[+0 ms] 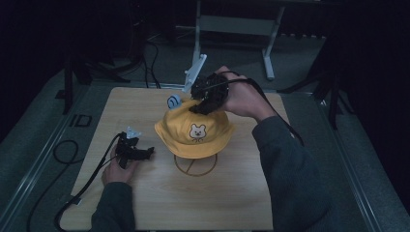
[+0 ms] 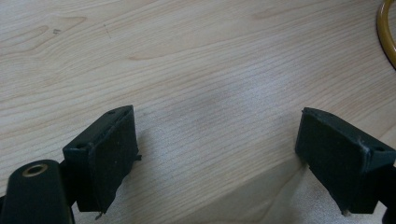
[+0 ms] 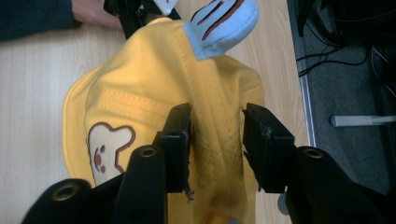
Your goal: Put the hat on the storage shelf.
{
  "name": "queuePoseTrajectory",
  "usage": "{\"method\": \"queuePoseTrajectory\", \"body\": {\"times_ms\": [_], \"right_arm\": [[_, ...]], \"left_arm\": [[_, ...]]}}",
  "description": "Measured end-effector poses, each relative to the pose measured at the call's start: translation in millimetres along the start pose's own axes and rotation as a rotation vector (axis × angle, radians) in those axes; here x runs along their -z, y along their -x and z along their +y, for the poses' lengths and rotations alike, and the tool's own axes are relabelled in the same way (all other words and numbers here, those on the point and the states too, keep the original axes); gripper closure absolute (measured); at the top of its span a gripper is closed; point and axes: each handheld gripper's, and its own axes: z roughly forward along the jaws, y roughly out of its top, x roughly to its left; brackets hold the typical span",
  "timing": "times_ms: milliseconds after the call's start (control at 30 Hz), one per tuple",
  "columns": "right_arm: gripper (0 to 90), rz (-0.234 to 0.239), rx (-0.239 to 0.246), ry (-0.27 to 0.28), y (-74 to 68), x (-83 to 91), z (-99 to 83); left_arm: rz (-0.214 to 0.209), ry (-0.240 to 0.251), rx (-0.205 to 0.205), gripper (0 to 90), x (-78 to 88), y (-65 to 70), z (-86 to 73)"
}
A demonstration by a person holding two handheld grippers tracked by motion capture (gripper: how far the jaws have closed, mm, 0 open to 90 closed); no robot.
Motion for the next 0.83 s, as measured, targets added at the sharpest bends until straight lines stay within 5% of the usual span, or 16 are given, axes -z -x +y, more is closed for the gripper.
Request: {"method": "queuePoseTrajectory", "body": {"times_ms": [500,733,833], "right_arm": [[37.9,-0.052,-0.032,0.023,-0.3,11.2,-7.8],[13.7,-0.085,-0.111,0.044,3.0,17.6,-25.7],[10.7,-0.091,-0.133,0.022,3.8,18.3,-34.0]], "left_arm": [[0.0,0.0,0.0,12.7,0.0,0.0,0.0],[0.0,0.0,0.0,12.7,0.0,0.0,0.0],[0.0,0.0,0.0,12.7,0.0,0.0,0.0]]}}
